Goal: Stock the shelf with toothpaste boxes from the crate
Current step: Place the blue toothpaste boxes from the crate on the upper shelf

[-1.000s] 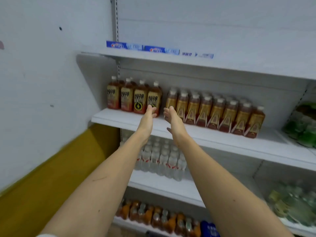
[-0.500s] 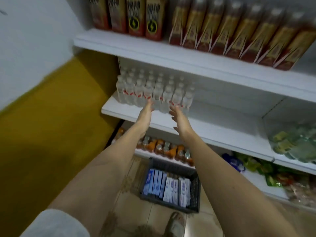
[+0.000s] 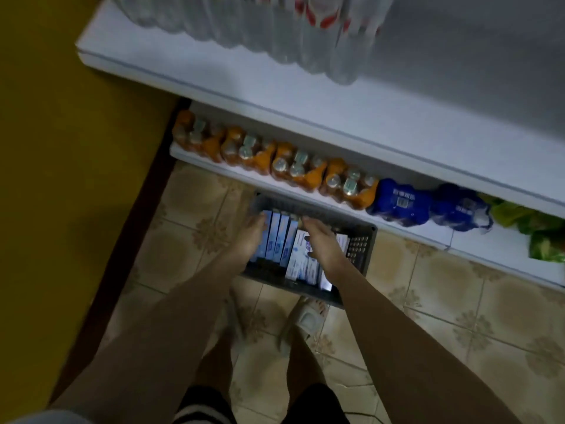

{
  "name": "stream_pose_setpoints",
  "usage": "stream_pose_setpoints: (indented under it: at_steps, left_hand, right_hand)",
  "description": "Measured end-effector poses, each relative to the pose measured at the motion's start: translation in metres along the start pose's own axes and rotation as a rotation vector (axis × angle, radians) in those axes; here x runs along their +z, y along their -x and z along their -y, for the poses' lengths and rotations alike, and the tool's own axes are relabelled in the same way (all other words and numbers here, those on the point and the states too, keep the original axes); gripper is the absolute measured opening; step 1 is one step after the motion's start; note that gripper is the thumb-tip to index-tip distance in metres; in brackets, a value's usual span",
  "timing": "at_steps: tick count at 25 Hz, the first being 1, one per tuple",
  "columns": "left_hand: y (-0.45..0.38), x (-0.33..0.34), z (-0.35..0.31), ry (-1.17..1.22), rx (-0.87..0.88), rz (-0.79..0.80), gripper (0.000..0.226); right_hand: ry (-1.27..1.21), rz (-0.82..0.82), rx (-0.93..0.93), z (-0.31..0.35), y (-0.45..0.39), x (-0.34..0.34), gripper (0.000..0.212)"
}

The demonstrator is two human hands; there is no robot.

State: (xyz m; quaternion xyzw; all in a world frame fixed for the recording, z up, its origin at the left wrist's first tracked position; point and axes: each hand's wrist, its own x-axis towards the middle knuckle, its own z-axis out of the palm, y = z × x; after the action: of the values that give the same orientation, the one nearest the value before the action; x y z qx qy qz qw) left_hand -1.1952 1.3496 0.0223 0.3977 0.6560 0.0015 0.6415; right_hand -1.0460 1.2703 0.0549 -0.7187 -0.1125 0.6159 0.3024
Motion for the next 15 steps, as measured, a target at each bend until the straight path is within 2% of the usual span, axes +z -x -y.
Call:
stream_pose_setpoints:
  at_steps: [2, 5, 7, 11, 15]
  left_hand:
    - [-0.052, 0.011, 0.037, -0.135, -0.031, -0.010, 0.028]
    - [-0.140, 0.025, 0.083, -0.488, 0.013, 0.037, 0.016]
    - [-0.204, 0.034, 0.112, -0.660, 0.090, 0.075, 0.025]
    - [-0.299, 0.053, 0.151, -0.799, 0.230, 0.123, 0.041]
    - [-0.380, 0.077, 0.166, -0.977, 0.413, 0.114, 0.041]
  right_hand:
    - [0.047, 0.001, 0.053, -0.039, -0.052, 0.004, 0.034]
    - [0.204, -0.045, 0.084, -0.099, -0.137, 0.016, 0.044]
    - [0.365, -0.058, 0.091, -0.136, -0.195, 0.023, 0.046]
    - [0.695, -0.098, 0.009, -0.189, -0.304, 0.035, 0.041]
    - [1.053, -0.126, -0.145, -0.220, -0.381, 0.047, 0.057]
